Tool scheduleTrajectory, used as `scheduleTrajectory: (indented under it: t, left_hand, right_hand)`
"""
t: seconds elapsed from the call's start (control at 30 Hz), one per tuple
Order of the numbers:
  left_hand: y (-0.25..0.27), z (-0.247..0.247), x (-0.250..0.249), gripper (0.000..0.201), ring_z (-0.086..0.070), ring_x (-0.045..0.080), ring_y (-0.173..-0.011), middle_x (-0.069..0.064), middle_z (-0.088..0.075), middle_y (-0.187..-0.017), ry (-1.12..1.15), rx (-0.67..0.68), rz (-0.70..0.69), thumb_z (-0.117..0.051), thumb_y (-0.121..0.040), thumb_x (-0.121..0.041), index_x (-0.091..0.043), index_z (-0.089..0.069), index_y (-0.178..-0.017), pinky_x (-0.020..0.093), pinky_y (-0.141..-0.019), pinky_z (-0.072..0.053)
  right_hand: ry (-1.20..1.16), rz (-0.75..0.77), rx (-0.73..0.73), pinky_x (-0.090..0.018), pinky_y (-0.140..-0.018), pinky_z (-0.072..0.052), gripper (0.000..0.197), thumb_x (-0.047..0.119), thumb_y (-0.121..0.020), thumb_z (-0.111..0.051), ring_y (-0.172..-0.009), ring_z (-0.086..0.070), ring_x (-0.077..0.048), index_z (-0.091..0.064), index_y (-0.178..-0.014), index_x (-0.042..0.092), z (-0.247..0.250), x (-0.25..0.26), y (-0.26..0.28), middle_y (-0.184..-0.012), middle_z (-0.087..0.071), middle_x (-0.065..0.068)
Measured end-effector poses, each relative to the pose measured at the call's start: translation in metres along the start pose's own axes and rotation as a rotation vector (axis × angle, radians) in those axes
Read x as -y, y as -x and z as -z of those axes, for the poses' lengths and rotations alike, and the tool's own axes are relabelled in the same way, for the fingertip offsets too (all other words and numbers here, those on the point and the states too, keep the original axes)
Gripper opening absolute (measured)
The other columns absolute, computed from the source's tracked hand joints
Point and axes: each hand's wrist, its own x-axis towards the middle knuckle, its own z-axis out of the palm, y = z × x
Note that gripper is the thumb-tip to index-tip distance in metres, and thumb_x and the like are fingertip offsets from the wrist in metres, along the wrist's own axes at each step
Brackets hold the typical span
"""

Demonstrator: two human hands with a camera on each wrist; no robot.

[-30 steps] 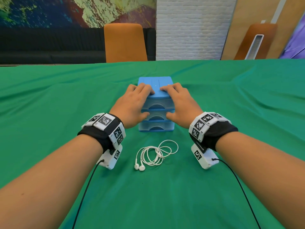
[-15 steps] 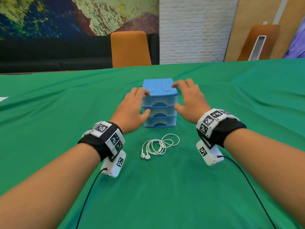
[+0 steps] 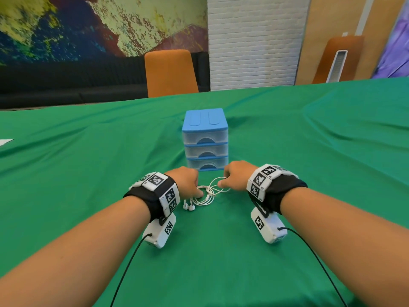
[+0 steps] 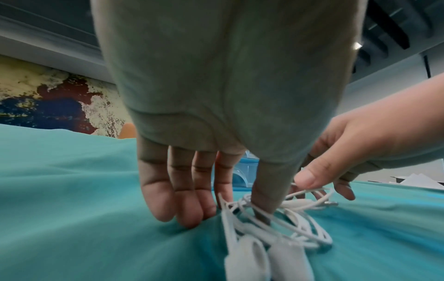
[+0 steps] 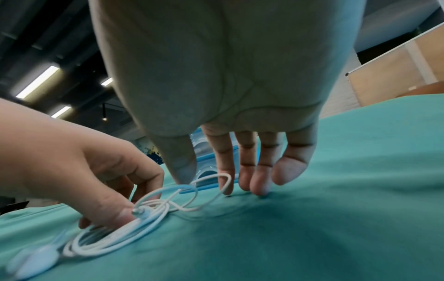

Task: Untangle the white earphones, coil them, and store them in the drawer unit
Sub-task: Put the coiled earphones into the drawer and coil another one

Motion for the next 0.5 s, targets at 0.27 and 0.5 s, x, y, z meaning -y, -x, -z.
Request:
scheduleTrajectory:
  t: [0.27, 0.5]
  left_hand:
    - [-0.004, 0.002, 0.006, 0.014, -0.068, 0.018, -0.077, 0.005, -0.075, -0.085, 0.212, -0.082, 0.019, -0.070, -0.088, -0.023, -0.009, -0.073, -0.086, 0.026, -0.063, -0.053]
    - [-0.001, 0.006, 0.012, 0.011, -0.068, 0.017, -0.065, 0.013, -0.076, -0.080, 0.688, -0.099, -0.019, -0.069, -0.092, -0.011, -0.009, -0.062, -0.083, 0.030, -0.065, -0.059]
  right_hand:
    - [-0.261, -0.047, -0.063, -0.035, -0.076, -0.060, 0.014, 0.011, -0.088, -0.064, -0.085, -0.074, -0.026, -0.073, -0.093, 0.002, 0.001, -0.002, 0.002, -0.090, -0.077, -0.014]
    - [-0.699, -0.079, 0.003, -0.021, -0.049, -0.043, 0.018, 0.003, -0.085, -0.072, -0.057, -0.062, -0.016, -0.058, -0.088, 0.013, 0.003, -0.005, 0.007, -0.081, -0.072, -0.012]
